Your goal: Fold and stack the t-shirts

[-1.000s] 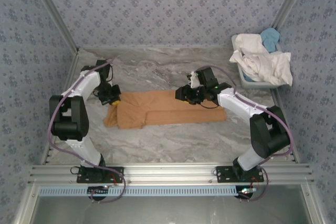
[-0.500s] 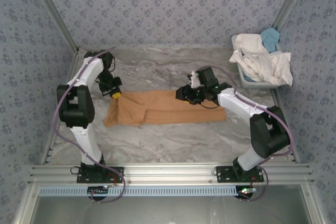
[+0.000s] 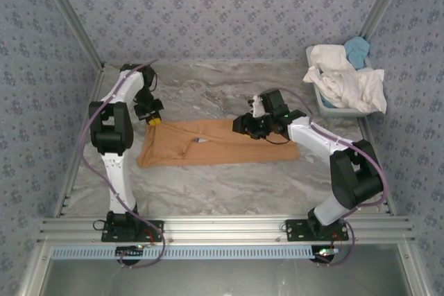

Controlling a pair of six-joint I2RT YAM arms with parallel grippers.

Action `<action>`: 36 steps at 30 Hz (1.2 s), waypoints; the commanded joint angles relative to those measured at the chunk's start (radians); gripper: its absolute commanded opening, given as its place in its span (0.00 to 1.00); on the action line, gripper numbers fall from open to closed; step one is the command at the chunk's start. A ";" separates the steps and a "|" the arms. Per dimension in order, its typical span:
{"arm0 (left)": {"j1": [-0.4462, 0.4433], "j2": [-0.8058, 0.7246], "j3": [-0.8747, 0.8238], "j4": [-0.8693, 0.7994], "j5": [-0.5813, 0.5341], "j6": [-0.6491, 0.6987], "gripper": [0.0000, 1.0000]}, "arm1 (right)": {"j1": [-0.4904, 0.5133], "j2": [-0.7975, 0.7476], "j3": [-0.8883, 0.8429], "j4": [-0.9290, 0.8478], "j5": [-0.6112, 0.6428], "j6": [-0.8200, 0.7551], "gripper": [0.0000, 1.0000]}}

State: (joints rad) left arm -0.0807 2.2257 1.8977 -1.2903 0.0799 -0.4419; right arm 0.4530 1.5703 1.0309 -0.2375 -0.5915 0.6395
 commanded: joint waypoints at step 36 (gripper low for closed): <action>-0.118 0.013 -0.202 0.488 0.104 -0.482 0.28 | -0.241 0.132 -0.055 -0.503 0.422 0.064 0.40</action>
State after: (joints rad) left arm -0.1909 2.1227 1.5852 -0.8993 0.1921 -0.9360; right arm 0.1883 1.7592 1.0657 -0.6708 -0.1959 0.5762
